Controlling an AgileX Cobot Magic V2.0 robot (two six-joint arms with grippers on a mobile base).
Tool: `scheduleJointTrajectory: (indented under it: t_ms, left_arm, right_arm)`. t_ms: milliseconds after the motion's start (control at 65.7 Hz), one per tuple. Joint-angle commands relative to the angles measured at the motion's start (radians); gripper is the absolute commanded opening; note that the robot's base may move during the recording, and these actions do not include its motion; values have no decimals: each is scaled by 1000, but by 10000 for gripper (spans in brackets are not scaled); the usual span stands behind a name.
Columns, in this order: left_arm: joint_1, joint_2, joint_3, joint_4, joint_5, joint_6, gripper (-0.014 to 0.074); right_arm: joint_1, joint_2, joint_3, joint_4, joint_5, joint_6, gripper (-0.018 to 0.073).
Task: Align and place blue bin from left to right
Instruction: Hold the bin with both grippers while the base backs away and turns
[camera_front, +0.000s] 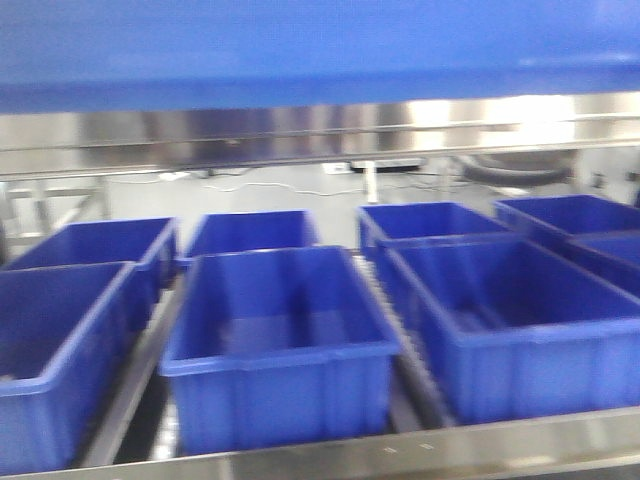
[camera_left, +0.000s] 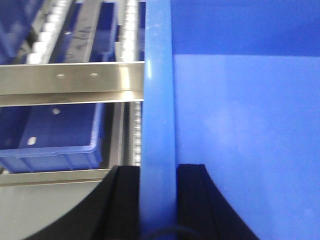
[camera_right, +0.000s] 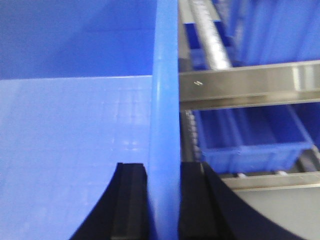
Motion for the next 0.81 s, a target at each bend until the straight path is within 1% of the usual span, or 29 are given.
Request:
scheduleJointTrajectory:
  t_ms: [0,167,289,411,791]
  left_arm:
    - [-17,2,-7,17,-93,-7,-111]
    - [-17,2,-7,23,-93,-7,-111]
    - [-17,2,-5,27,-93,-7,-111]
    - [-15,11,-5,39,-93,-7,-111]
    - [-15,11,-5,41,-93,-7,-111]
  right_arm:
    - [19,-3,-11,9,-213,-22,-72]
    - [17,-3,-11,12,-90,-18,-72]
    - [17,-3,-11,58,-88,-18,-72]
    - [17,-1,-11,48,-86,-18,-72]
    - [17,-1,-11,48,-77,-18,-72]
